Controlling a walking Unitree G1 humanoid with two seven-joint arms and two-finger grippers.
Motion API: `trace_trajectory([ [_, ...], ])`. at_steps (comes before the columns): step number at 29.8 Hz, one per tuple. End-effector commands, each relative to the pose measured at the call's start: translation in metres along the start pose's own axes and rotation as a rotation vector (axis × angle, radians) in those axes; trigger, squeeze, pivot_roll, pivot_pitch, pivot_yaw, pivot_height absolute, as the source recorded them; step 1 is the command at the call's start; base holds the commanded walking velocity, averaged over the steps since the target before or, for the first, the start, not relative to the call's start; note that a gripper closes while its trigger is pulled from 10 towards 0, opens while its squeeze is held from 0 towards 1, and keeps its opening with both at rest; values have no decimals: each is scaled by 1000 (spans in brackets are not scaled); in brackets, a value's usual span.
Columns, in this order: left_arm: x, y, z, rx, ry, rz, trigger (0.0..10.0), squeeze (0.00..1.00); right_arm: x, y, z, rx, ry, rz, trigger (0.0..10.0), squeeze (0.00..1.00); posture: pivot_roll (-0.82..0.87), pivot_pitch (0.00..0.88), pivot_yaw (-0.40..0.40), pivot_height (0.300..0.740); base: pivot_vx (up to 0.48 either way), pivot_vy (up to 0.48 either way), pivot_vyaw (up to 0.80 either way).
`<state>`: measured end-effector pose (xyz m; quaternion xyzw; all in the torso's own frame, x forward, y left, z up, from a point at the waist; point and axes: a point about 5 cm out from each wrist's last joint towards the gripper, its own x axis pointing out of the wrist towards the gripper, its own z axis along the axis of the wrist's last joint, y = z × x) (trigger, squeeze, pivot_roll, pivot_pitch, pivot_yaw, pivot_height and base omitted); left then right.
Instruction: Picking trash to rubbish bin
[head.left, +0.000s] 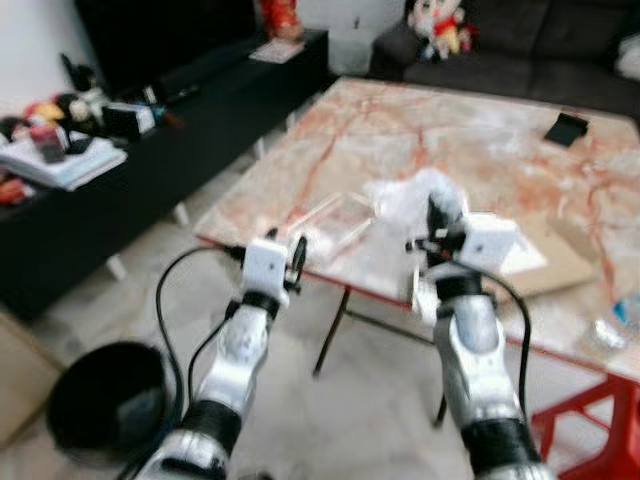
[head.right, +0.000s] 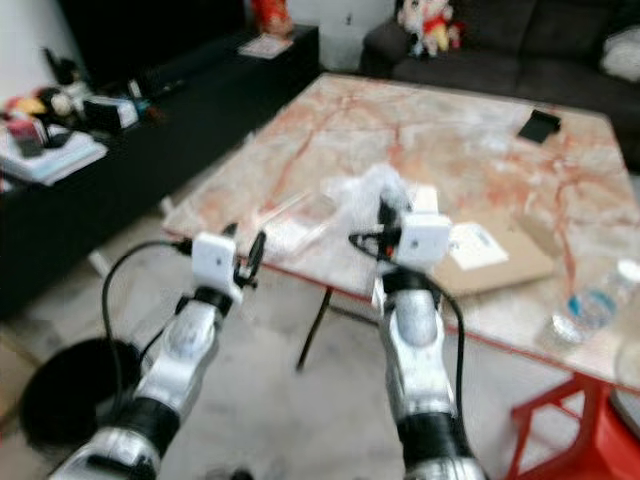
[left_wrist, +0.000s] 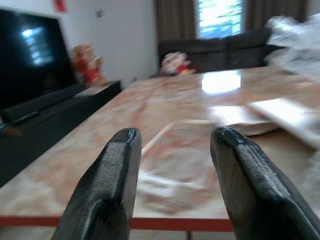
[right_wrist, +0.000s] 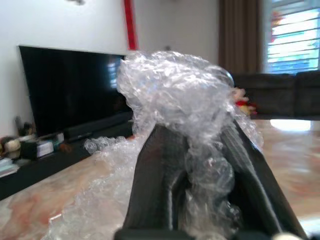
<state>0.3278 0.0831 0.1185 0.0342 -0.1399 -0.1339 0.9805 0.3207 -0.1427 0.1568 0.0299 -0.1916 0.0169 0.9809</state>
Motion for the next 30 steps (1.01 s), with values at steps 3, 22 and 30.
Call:
trace_trajectory([
  [3, 3, 3, 4, 24, -15, -2, 10000, 0, 4, 0, 7, 8, -28, -7, 10000, 0, -110, 16, -10, 740, -259, 0, 0],
  [22, -2, 11, -15, 18, 99, 45, 10000, 0, -16, -53, -32, -102, 187, -72, 10000, 0, -116, 29, -16, 740, -171, 0, 0],
  [30, -36, 8, -77, -71, 509, 26, 10000, 0, -76, -101, -99, -134, 648, -155, 10000, 0, -118, 31, -24, 740, 0, 0, 0],
])
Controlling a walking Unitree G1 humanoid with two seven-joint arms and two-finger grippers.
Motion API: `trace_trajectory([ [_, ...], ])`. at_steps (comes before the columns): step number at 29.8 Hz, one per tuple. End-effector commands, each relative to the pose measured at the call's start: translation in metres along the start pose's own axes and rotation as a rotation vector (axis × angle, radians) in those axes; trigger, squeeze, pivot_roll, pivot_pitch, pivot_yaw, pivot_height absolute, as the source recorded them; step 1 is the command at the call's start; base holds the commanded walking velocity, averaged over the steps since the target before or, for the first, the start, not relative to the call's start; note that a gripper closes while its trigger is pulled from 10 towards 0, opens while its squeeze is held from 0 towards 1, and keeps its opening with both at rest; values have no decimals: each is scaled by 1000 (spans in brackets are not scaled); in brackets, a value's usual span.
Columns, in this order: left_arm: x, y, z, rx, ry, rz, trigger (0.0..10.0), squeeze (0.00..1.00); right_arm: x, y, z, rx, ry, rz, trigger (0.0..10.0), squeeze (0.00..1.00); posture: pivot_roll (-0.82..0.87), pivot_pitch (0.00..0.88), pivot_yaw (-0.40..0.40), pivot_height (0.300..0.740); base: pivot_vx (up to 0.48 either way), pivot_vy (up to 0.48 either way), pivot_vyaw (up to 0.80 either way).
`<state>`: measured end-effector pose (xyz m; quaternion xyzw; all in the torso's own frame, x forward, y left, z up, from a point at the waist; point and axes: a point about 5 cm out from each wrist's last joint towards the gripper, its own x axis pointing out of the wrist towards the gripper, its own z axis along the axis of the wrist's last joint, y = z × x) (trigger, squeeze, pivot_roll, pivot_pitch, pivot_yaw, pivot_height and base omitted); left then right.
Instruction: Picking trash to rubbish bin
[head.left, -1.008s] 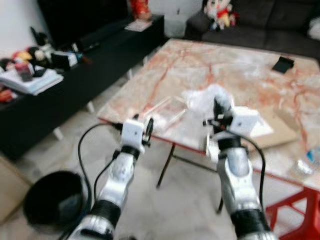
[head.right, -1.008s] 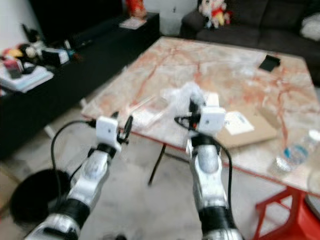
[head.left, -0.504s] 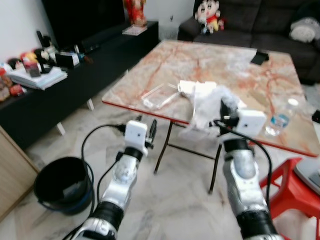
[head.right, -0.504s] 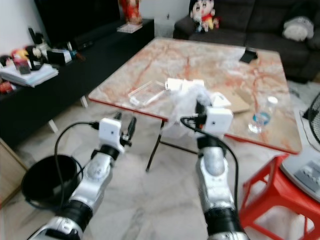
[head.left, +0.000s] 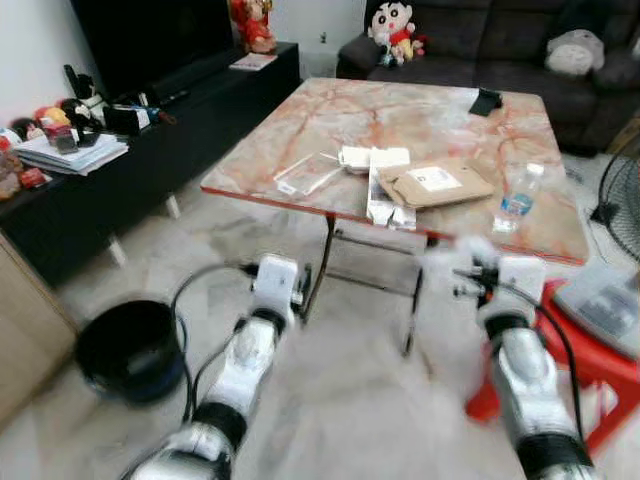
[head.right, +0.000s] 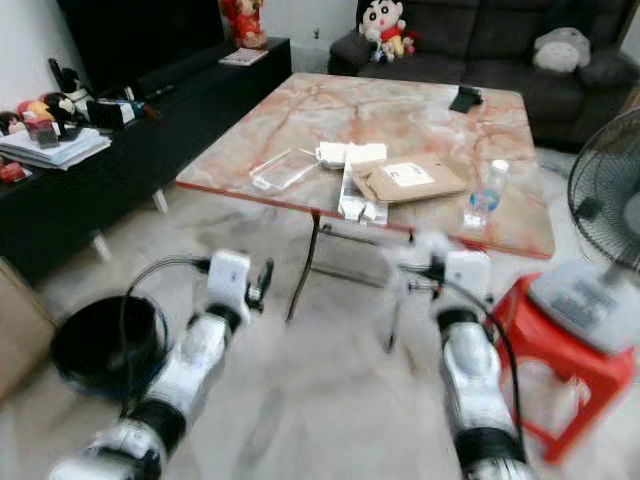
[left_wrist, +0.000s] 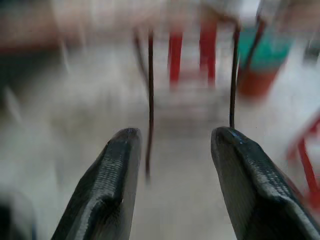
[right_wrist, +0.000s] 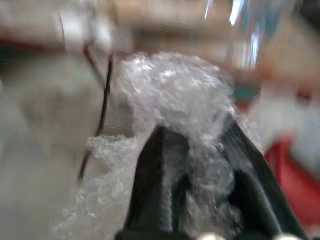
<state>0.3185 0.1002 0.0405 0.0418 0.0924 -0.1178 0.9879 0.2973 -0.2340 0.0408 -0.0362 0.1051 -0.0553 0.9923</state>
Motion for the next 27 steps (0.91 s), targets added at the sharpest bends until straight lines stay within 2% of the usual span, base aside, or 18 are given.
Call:
trace_trajectory([
  [1, -5, 2, -20, -54, 134, 0, 10000, 0, -11, -8, -32, 29, 161, -19, 10000, 0, -120, 34, -21, 740, 0, 0, 0],
  [2, -5, 2, -20, -54, 134, 0, 10000, 0, -11, -8, -32, 29, 161, -19, 10000, 0, -120, 34, -21, 740, 0, 0, 0],
  [5, -23, 4, -55, -39, 312, -3, 10000, 0, -34, -11, -73, 51, 356, -39, 10000, 0, -121, 36, -19, 740, 0, 0, 0],
  [6, -23, 4, -55, -39, 312, -3, 10000, 0, -34, -11, -73, 51, 356, -39, 10000, 0, -121, 36, -19, 740, 0, 0, 0],
  [8, -35, 7, -72, -47, 394, 16, 10000, 0, -47, -11, -89, 62, 428, -55, 10000, 0, -123, 38, -18, 740, 0, 0, 0],
  [9, -35, 7, -72, -47, 394, 16, 10000, 0, -47, -11, -89, 62, 428, -55, 10000, 0, -123, 38, -18, 740, 0, 0, 0],
  [11, -50, 11, -91, -48, 475, 33, 10000, 0, -62, -11, -107, 85, 504, -71, 10000, 0, -121, 42, -14, 740, 0, 0, 0],
  [13, -72, 15, -115, -48, 585, 59, 10000, 0, -81, -9, -126, 95, 598, -84, 10000, 0, -121, 45, -12, 740, 0, 0, 0],
  [14, -72, 15, -115, -48, 585, 59, 10000, 0, -81, -9, -126, 95, 598, -84, 10000, 0, -121, 45, -12, 740, 0, 0, 0],
  [16, -96, 21, -136, -76, 689, 110, 10000, 0, -94, -7, -139, 119, 660, -92, 10000, 0, -118, 46, -15, 740, 0, 0, 0],
  [17, -96, 21, -136, -76, 689, 110, 10000, 0, -94, -7, -139, 119, 660, -92, 10000, 0, -118, 46, -15, 740, 0, 0, 0],
  [19, -108, 24, -146, -110, 738, 148, 10000, 0, -99, -6, -144, 133, 681, -102, 10000, 0, -112, 50, -18, 740, 0, 0, 0],
  [25, -109, 24, -146, -128, 732, 154, 10000, 0, -99, -8, -144, 159, 686, -129, 10000, 0, -110, 42, -22, 740, 0, 0, 0],
  [27, -108, 24, -146, -124, 735, 155, 10000, 0, -97, -7, -142, 127, 689, -115, 10000, 0, -112, 37, -18, 740, 0, 0, 0],
])
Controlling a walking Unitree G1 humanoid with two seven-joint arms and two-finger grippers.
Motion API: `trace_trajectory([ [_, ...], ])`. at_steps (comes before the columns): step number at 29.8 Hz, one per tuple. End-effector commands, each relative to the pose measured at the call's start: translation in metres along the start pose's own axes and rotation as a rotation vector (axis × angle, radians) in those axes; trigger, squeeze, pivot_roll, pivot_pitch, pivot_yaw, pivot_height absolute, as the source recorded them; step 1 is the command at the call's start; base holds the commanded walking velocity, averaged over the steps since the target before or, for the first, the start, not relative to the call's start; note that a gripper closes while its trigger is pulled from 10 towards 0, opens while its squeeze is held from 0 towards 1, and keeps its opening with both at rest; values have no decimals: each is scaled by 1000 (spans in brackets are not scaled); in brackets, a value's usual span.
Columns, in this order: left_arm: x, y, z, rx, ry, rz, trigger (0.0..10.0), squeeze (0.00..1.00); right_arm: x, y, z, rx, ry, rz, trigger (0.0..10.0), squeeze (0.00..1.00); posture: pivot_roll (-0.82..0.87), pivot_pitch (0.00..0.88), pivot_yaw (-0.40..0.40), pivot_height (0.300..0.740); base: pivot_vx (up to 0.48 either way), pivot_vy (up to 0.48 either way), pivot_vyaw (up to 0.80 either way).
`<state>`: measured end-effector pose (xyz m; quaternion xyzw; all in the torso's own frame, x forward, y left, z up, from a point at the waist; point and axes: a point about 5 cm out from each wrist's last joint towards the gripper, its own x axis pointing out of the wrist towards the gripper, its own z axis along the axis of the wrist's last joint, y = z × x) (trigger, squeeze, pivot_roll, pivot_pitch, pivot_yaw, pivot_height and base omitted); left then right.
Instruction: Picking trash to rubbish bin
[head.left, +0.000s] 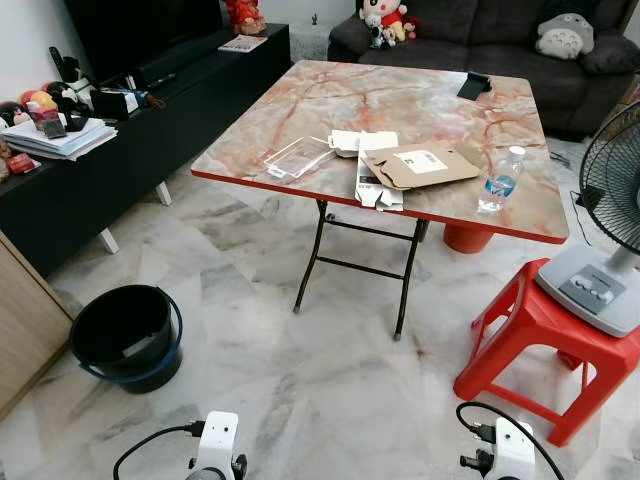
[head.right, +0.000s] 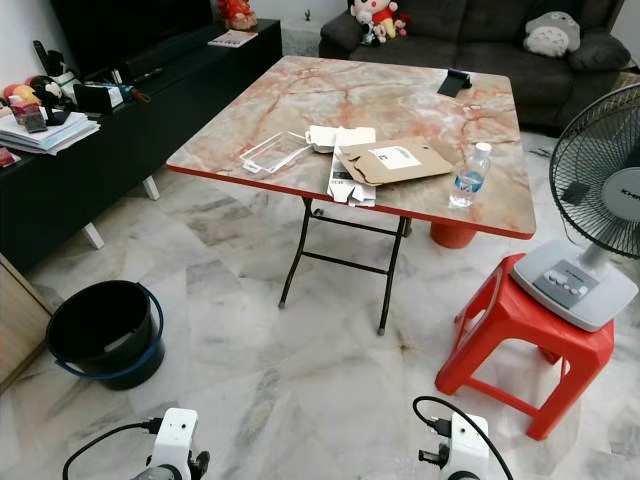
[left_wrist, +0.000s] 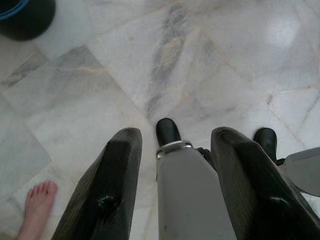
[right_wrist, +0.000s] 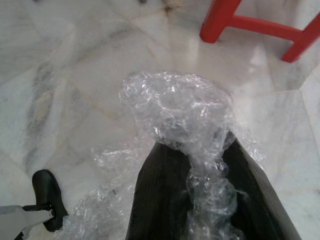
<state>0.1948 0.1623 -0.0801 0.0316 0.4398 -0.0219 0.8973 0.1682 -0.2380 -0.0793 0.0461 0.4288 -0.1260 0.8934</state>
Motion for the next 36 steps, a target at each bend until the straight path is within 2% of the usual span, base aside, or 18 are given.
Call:
trace_trajectory([
  [1, 1, 0, 1, -13, 9, 11, 10000, 0, 1, 1, 4, -9, -4, -5, 10000, 0, -112, 37, -18, 740, 0, 0, 0],
  [6, 1, -1, 3, -11, 12, 5, 10000, 0, 1, 1, 5, 22, -19, -28, 10000, 0, -116, 27, -14, 740, 0, 0, 571],
  [12, 1, -1, 4, -11, 8, 3, 10000, 0, 1, 1, 1, 7, -5, -24, 10000, 0, -108, 24, -13, 740, 0, 0, 795],
  [21, -1, -3, -8, 9, 39, -3, 10000, 0, -2, -2, -10, 1, 16, -35, 10000, 0, -116, 23, -13, 740, 0, 0, 800],
  [36, 0, -11, -2, 10, 29, -17, 10000, 0, 0, -4, 0, -2, -4, -43, 10000, 0, -102, 45, -38, 740, 0, 0, 800],
])
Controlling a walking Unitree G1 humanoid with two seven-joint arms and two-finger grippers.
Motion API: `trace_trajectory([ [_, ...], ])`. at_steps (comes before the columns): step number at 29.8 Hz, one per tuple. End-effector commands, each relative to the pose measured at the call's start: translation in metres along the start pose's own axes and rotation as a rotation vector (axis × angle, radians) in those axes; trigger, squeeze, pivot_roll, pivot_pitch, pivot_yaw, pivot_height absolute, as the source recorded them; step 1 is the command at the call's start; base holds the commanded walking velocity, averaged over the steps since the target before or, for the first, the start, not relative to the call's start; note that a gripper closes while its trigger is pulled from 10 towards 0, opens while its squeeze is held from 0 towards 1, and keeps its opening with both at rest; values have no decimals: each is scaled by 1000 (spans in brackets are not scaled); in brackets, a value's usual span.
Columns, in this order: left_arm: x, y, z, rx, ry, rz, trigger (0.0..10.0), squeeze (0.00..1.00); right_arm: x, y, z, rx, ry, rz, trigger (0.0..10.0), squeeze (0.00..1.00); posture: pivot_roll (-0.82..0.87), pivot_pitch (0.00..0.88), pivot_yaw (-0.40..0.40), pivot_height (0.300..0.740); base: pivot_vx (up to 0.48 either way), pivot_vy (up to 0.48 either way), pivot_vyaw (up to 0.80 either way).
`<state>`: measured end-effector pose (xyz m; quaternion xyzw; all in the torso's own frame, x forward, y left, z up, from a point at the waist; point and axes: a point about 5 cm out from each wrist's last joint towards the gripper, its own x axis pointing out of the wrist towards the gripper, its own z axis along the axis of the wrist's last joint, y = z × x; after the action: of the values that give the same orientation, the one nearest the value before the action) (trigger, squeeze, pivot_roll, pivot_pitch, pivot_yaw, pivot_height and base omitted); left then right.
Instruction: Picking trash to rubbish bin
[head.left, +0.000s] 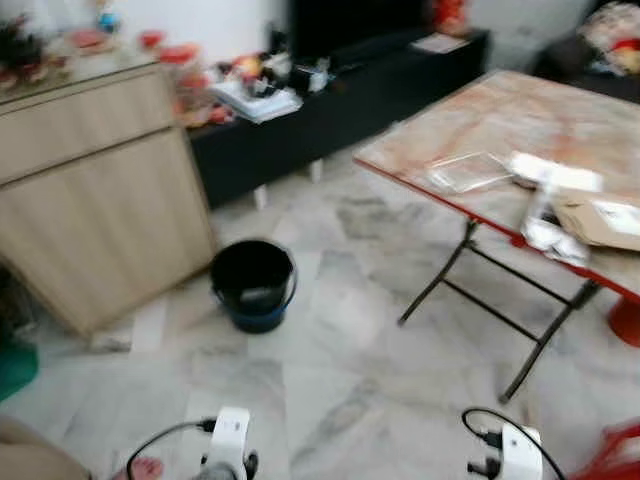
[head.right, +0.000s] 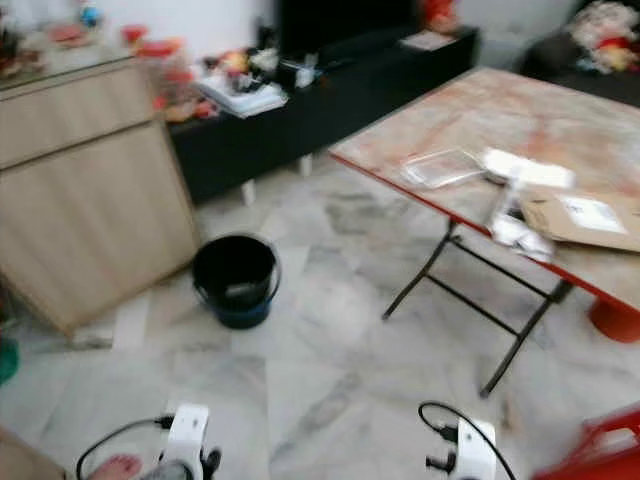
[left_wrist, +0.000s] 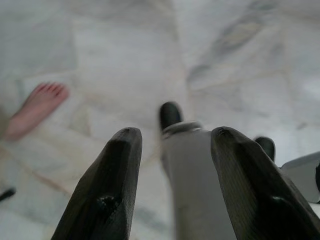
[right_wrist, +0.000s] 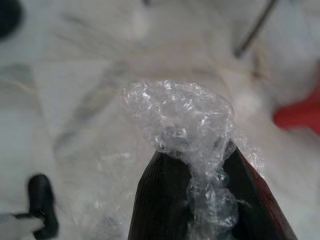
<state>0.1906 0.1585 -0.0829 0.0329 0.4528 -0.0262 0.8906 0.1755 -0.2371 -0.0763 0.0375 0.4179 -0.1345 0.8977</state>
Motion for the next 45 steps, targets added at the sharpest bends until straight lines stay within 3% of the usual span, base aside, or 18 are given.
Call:
trace_trajectory([
  [1, 1, -6, 2, 1, 2, -8, 10000, 0, -2, -7, -8, 4, 23, -23, 10000, 0, -102, 45, -38, 740, 0, 0, 800],
  [8, 0, -5, 0, 2, 8, -4, 10000, 0, -3, -3, -13, -43, 39, -4, 10000, 0, -104, 50, -39, 740, 0, 0, 800],
  [17, 0, -4, 1, 6, 4, 0, 10000, 0, -3, -4, -12, -3, 34, -20, 10000, 0, -107, 58, -35, 740, 0, 0, 133],
  [35, 1, 1, 4, 6, 2, 24, 10000, 0, -2, -3, -9, 19, 24, -30, 10000, 0, -109, 62, -26, 740, 342, 0, 0],
  [38, 1, 4, 5, -5, 1, 38, 10000, 0, -2, -2, -11, -30, 38, -21, 10000, 0, -109, 62, -26, 740, 389, 0, 0],
  [45, 1, 8, 7, -1, -2, 48, 10000, 0, -3, 0, -12, -2, 40, -28, 10000, 0, -102, 54, -19, 740, 408, 0, 0],
])
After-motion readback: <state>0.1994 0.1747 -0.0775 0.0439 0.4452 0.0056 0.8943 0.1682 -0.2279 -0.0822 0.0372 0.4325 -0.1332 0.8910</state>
